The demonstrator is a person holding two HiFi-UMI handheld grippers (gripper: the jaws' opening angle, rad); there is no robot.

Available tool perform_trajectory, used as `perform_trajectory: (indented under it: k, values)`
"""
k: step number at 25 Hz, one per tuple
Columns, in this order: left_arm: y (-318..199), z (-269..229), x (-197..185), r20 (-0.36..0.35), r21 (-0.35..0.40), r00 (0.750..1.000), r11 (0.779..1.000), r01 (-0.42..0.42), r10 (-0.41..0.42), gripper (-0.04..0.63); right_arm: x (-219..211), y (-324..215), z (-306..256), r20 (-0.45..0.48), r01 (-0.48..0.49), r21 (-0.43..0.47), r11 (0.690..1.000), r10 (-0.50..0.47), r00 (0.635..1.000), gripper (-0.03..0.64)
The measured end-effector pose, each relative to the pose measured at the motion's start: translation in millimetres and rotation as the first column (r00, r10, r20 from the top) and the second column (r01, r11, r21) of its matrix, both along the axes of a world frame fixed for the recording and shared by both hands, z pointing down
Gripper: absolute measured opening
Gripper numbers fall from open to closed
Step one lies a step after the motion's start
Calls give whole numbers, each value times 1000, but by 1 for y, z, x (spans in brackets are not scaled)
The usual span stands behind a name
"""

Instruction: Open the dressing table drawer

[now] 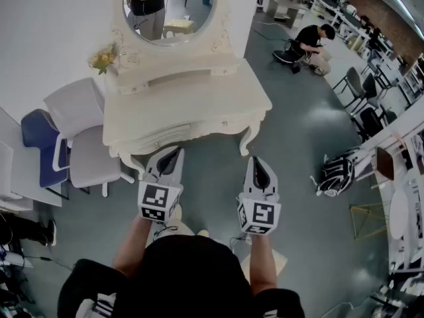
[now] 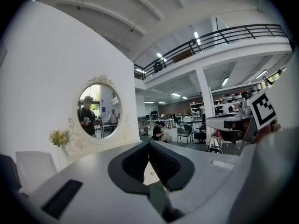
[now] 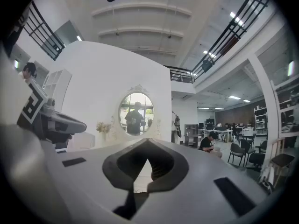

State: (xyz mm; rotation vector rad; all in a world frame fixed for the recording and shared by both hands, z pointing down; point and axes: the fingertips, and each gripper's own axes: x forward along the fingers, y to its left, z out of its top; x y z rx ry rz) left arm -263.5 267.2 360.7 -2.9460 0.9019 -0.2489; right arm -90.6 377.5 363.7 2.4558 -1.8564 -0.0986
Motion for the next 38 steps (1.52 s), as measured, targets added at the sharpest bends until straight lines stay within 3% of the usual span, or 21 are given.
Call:
perform_trajectory:
  k: [18,38]
  values:
    - [-33,4,62,13,10,999,999,-43,42,3,51,-29,12,18,-32,-33,999,33,999,-2]
    - [-194,27,190,49,-70,984,984,-166,169,3,157,-182,34,56,-136,-97,986,142,988,-2]
